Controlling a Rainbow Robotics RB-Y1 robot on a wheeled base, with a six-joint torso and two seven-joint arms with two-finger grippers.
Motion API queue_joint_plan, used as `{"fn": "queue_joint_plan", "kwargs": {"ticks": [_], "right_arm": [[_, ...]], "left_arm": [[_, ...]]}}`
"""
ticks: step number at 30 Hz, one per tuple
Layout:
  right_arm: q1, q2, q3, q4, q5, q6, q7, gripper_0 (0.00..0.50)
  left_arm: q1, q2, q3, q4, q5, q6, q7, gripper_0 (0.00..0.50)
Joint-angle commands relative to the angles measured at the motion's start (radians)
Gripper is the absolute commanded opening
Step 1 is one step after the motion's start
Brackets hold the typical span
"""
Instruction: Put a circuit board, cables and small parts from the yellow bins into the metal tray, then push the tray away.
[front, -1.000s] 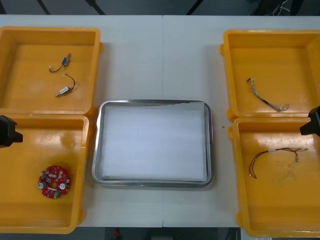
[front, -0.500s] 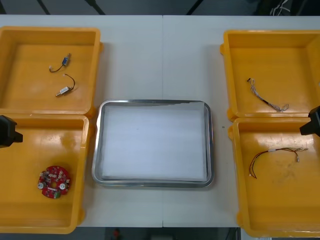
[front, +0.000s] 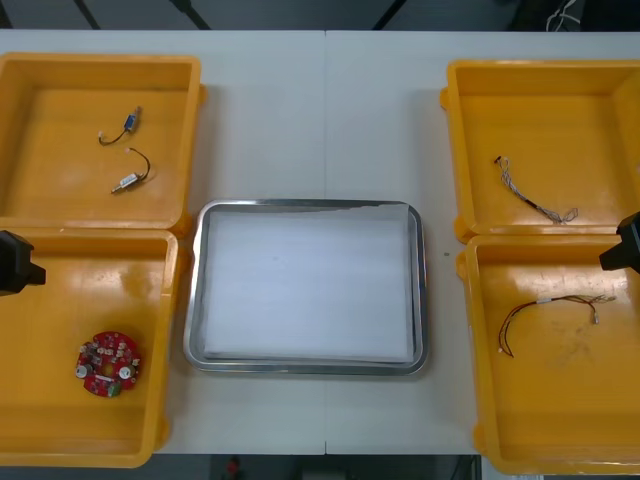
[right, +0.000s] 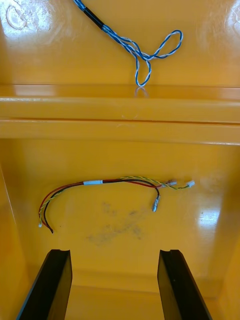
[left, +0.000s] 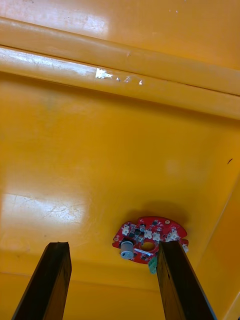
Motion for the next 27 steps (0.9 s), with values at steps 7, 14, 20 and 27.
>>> {"fn": "queue_joint_plan", "kwargs": {"ticks": [7, 14, 20, 27], "right_arm": [[0.004, 0.001, 0.009, -0.030, 0.006, 0.007, -0.006, 0.500], [0.004, 0.001, 0.009, -0.030, 0.006, 0.007, -0.006, 0.500], [0.004, 0.001, 0.009, -0.030, 0.006, 0.007, -0.006, 0.500], [0.004, 0.001, 0.009, -0.030, 0.006, 0.007, -0.006, 0.500]], "left_arm": [[0.007, 0.021, 0.030, -0.017, -0.009, 0.008, -0.061, 0.500], [0.007, 0.021, 0.030, -0.017, -0.009, 0.008, -0.061, 0.500], [0.007, 0.021, 0.030, -0.017, -0.009, 0.008, -0.061, 0.500], [0.007, 0.021, 0.030, -0.017, -0.009, 0.008, -0.061, 0.500]]}}
